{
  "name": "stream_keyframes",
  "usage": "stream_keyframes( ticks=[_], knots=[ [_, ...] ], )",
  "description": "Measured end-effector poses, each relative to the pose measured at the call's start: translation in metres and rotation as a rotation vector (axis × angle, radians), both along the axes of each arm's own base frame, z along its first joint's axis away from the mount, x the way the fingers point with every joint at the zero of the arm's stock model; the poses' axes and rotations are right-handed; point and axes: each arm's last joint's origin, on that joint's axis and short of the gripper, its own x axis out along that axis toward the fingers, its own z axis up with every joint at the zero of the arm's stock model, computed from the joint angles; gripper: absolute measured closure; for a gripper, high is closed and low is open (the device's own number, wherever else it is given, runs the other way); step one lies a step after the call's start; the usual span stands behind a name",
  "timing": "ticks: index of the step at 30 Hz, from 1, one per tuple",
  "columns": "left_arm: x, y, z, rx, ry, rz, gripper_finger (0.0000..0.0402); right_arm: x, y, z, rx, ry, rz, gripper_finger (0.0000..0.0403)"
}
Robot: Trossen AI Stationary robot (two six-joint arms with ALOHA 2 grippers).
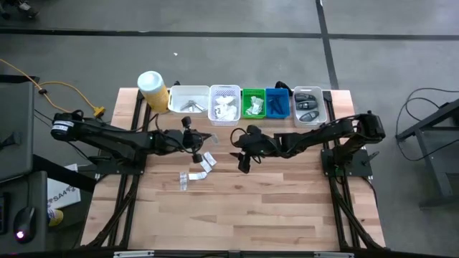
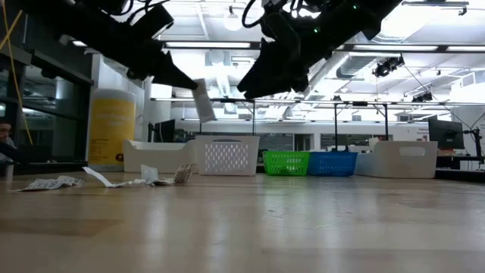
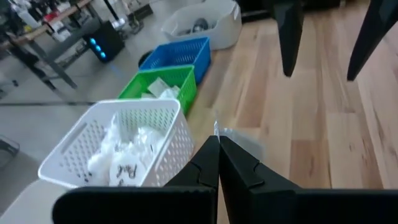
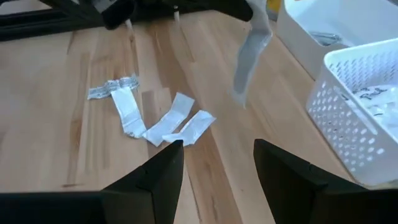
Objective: Pick & Place Travel size toiletries
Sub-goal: Put the white bandage into the green bin
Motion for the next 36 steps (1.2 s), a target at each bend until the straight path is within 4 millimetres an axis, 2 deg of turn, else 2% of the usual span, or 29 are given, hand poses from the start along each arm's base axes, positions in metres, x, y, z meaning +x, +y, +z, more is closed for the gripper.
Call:
stream_keyframes(
  ticks=[14, 20, 27, 36],
  knots=[
    [0.004, 0.000, 0.012, 0.134, -0.074, -0.035, 0.0401, 0.007, -0.002, 0.014, -0.132, -0.140, -0.004, 0.0215],
    [0.006, -0.002, 0.018, 0.172, -0.126, -0.104, 0.0401, 0.007, -0.013, 0.017, -0.202, -0.145, -0.076, 0.0215],
    [0.007, -0.003, 0.021, 0.201, -0.139, -0.133, 0.0401, 0.009, -0.025, 0.020, -0.156, -0.191, -0.008, 0.0215],
    [0.007, -0.003, 0.020, 0.211, -0.130, -0.151, 0.0401, 0.013, -0.025, 0.018, -0.134, -0.213, 0.048, 0.0215]
  ],
)
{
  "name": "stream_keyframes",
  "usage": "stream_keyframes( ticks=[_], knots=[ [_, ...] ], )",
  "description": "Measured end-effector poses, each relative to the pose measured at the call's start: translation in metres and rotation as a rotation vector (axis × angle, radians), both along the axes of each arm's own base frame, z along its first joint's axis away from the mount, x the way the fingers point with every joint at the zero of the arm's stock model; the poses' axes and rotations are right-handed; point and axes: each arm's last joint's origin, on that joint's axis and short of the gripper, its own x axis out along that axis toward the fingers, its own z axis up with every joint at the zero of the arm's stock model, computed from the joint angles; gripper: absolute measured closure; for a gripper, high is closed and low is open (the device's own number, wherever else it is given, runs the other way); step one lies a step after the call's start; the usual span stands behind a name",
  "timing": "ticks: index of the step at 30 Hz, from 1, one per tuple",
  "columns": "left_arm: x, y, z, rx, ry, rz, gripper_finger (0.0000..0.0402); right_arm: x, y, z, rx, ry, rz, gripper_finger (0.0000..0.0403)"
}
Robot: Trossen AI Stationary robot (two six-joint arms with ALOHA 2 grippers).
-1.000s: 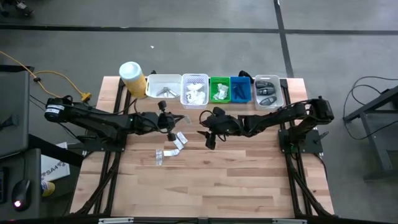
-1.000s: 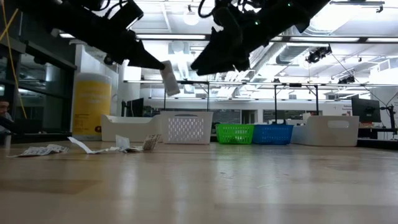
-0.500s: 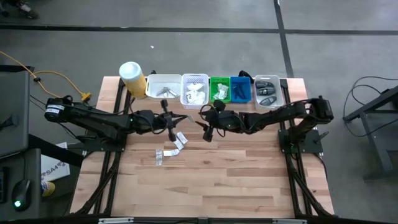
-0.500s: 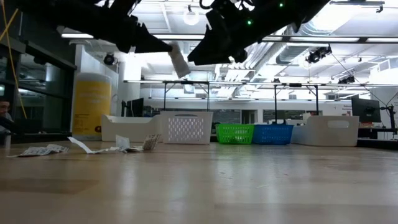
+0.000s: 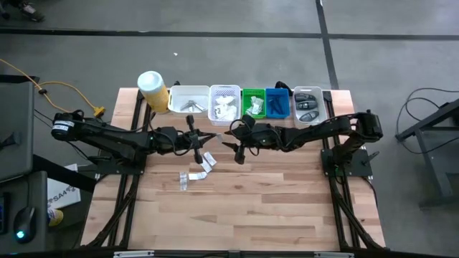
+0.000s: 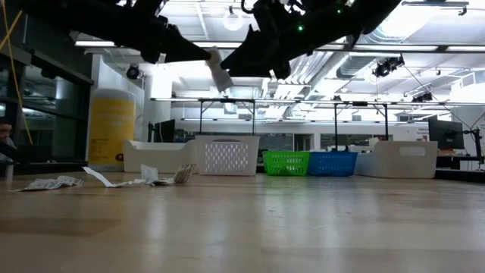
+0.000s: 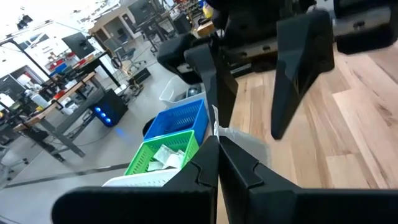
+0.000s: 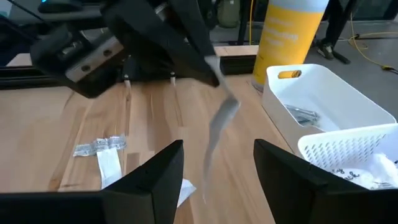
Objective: Pick & Place Travel size toiletries
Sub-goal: Put the white bandage into the green bin
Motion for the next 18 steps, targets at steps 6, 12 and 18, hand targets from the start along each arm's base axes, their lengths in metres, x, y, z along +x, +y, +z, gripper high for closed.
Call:
stream_keyframes(
  ticks=[6, 12, 18],
  knots=[
    [0.000, -0.001, 0.001, 0.000, -0.007, -0.030, 0.0401, 0.003, -0.001, 0.001, 0.004, -0.040, -0.008, 0.0215],
    [0.001, -0.002, 0.004, 0.001, -0.034, -0.066, 0.0401, 0.011, -0.003, -0.013, -0.002, -0.050, -0.006, 0.0215],
    [0.001, -0.002, 0.002, 0.001, -0.020, -0.072, 0.0401, 0.011, -0.001, -0.012, -0.005, -0.049, -0.004, 0.0244]
  ],
)
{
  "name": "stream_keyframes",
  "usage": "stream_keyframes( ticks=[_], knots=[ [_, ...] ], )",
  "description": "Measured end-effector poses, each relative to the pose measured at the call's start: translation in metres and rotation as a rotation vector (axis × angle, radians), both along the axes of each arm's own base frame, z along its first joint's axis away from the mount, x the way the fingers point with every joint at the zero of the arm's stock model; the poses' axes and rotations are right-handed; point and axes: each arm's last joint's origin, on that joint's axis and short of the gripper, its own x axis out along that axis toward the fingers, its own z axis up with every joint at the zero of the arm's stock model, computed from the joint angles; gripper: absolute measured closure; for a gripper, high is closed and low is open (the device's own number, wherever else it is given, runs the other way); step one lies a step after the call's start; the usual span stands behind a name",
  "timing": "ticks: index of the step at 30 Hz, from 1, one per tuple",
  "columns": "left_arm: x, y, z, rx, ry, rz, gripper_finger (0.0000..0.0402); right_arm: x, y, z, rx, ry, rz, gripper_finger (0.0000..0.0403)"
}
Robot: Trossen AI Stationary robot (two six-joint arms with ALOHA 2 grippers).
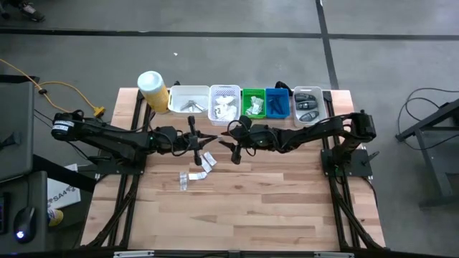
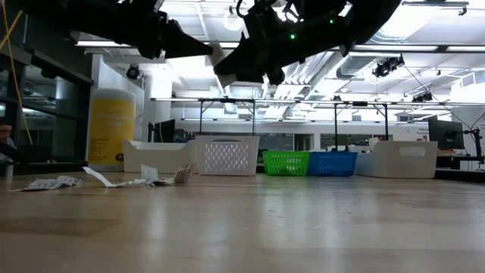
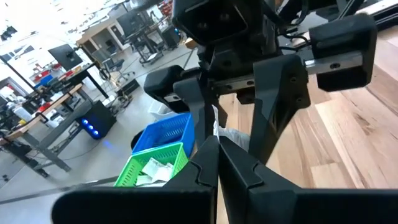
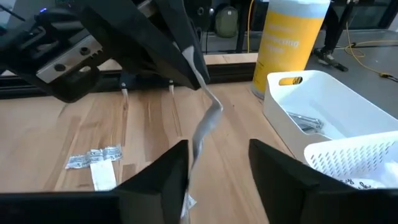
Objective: Pick & Place Travel size toiletries
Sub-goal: Put the white bandage into the green bin
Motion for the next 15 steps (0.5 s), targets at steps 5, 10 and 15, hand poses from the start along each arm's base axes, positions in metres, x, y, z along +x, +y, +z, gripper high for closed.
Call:
stream_keyframes(
  ticks=[5, 10, 15],
  knots=[
    [0.0000, 0.0000, -0.0002, -0.004, 0.002, 0.000, 0.0402, -0.0006, -0.0001, 0.0013, -0.001, -0.001, 0.000, 0.0324],
    [-0.0001, 0.0000, -0.0014, -0.003, 0.014, 0.001, 0.0388, -0.0011, -0.0005, -0.0005, 0.001, 0.018, -0.002, 0.0395],
    [-0.0002, 0.0000, -0.0028, 0.006, 0.031, 0.001, 0.0338, -0.0012, -0.0009, -0.0008, 0.007, 0.020, -0.008, 0.0400]
  ],
)
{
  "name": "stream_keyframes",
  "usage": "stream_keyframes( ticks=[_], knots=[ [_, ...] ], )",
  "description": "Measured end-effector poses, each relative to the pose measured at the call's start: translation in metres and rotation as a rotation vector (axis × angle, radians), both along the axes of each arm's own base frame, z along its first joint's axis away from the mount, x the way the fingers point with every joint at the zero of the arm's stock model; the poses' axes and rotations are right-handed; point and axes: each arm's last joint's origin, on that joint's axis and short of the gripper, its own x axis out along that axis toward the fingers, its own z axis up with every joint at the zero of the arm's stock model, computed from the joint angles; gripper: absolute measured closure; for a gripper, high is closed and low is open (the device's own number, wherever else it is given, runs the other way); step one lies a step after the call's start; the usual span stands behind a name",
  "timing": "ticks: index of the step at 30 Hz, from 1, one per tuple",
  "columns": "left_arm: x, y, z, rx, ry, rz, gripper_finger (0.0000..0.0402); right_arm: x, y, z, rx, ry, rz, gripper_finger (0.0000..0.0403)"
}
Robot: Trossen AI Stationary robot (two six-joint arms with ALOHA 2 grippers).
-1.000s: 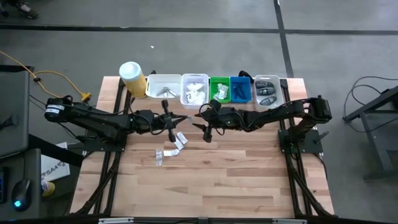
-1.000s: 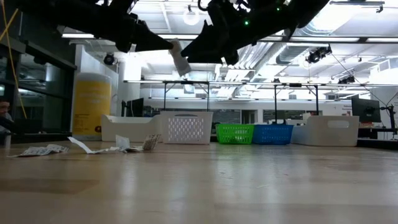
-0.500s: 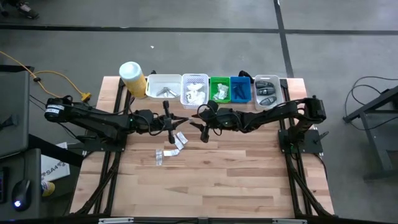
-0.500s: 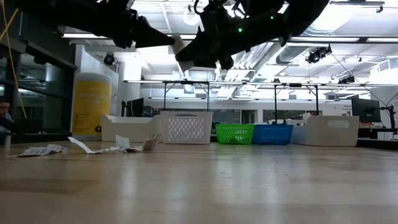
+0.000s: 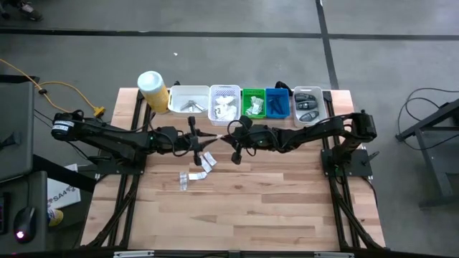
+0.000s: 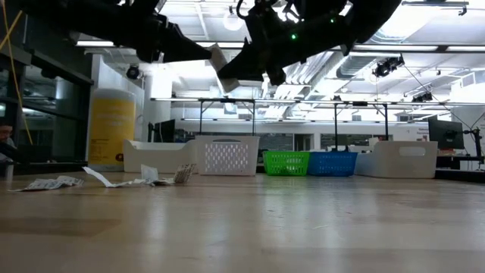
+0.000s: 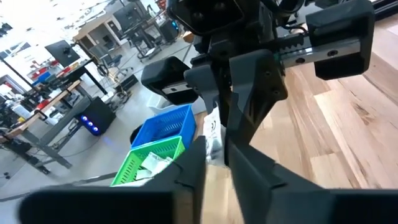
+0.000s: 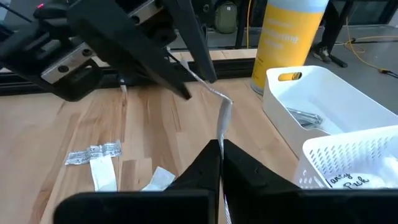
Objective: Pick & Place Travel size toiletries
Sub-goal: Put the white bandage into the green bin
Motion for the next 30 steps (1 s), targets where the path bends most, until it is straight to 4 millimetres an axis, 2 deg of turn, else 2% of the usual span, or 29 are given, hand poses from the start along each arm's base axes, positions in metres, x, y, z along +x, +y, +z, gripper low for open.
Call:
stream_keyframes(
  ticks=[3, 6, 11, 16, 22, 25, 30],
  knots=[
    [0.000, 0.001, 0.000, 0.023, 0.006, 0.039, 0.0292, -0.001, -0.002, -0.001, 0.003, 0.015, -0.047, 0.0400],
    [-0.001, 0.004, 0.000, 0.054, 0.015, 0.136, 0.0243, -0.009, -0.010, 0.007, 0.023, 0.038, -0.126, 0.0400],
    [-0.004, 0.008, 0.000, 0.070, 0.021, 0.294, 0.0188, -0.029, -0.038, 0.018, 0.084, 0.109, -0.313, 0.0400],
    [-0.005, 0.010, 0.000, 0.077, 0.024, 0.362, 0.0179, -0.050, -0.081, 0.016, 0.140, 0.172, -0.545, 0.0400],
    [-0.005, 0.010, 0.000, 0.078, 0.024, 0.377, 0.0179, -0.071, -0.126, 0.011, 0.239, 0.177, -0.735, 0.0400],
    [-0.005, 0.010, 0.000, 0.067, 0.023, 0.378, 0.0178, -0.079, -0.144, 0.008, 0.271, 0.171, -0.795, 0.0400],
    [-0.005, 0.010, -0.004, 0.038, 0.040, 0.382, 0.0178, -0.081, -0.164, -0.012, 0.329, 0.224, -0.795, 0.0399]
  ],
)
